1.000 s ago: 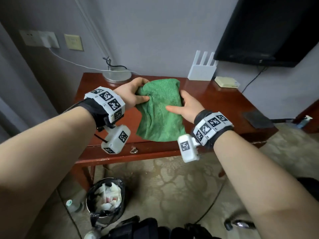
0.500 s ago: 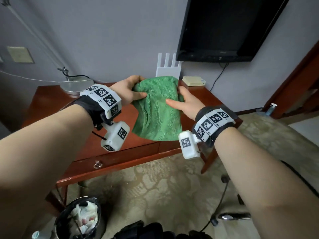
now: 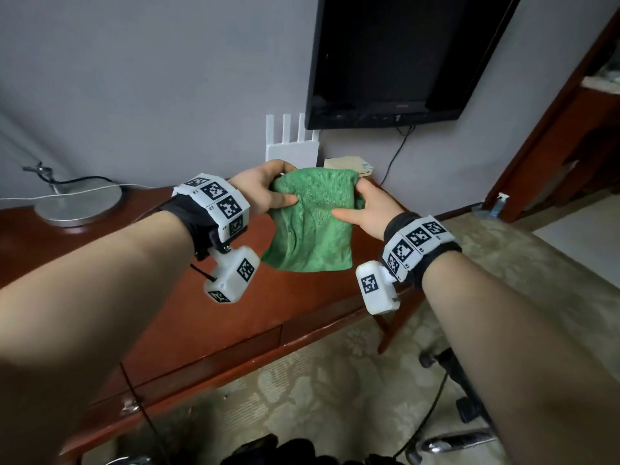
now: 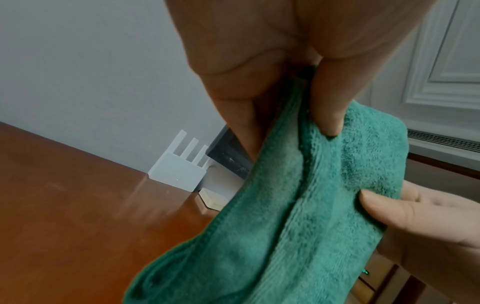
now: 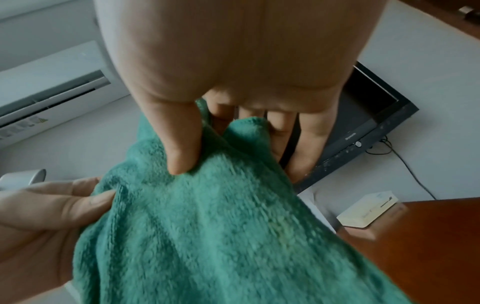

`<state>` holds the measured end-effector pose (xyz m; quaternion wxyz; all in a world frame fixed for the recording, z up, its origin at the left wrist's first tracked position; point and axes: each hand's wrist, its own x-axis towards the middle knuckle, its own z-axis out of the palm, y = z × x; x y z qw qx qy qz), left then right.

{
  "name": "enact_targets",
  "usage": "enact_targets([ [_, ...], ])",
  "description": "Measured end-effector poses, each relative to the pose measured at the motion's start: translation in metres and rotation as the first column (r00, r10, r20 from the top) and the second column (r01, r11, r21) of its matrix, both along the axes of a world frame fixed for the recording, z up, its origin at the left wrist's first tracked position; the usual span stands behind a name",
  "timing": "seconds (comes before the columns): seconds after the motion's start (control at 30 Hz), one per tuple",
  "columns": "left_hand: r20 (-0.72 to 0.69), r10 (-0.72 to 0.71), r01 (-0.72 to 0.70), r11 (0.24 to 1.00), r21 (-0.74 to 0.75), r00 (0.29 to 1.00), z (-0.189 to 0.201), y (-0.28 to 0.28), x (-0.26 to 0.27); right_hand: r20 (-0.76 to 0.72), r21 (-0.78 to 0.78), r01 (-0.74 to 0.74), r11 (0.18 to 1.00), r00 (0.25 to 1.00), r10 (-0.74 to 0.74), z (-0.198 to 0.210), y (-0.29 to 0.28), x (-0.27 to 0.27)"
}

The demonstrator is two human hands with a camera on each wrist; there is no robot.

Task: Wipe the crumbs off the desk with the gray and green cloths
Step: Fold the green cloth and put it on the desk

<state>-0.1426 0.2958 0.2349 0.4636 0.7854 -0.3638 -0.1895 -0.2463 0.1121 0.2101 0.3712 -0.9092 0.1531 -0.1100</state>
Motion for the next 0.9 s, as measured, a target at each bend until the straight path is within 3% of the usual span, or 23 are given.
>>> enact_targets([
  [0.17, -0.039, 0.037, -0.037, 0.999, 0.003, 0.999, -0.006, -0.071, 0.016, 0.007, 0.159, -0.026, 0.987, 1.0, 0.025, -0.004, -0.073, 0.014],
  [0.3, -0.047, 0.101, -0.101, 0.995, 0.001, 0.994, -0.01, -0.138, 0.022, 0.037, 0.409, -0.094, 0.907, 0.996, 0.087, -0.004, -0.141, 0.025],
  [0.37, -0.025, 0.142, -0.142, 0.99, 0.013, 0.99, -0.01, -0.173, 0.024, 0.055, 0.453, -0.119, 0.883, 0.993, 0.105, -0.002, -0.178, 0.033],
  [0.47, -0.005, 0.159, -0.159, 0.987, 0.016, 0.987, -0.009, -0.225, 0.028, 0.049, 0.461, -0.133, 0.878, 0.991, 0.124, 0.007, -0.229, 0.041],
  [0.57, -0.037, 0.209, -0.209, 0.978, 0.008, 0.977, -0.006, -0.263, 0.034, 0.038, 0.361, -0.134, 0.923, 0.991, 0.129, 0.015, -0.277, 0.049],
  [0.9, -0.154, 0.255, -0.248, 0.967, 0.059, 0.955, -0.017, -0.341, 0.078, -0.133, 0.284, -0.235, 0.93, 0.95, 0.281, 0.013, -0.383, 0.102],
])
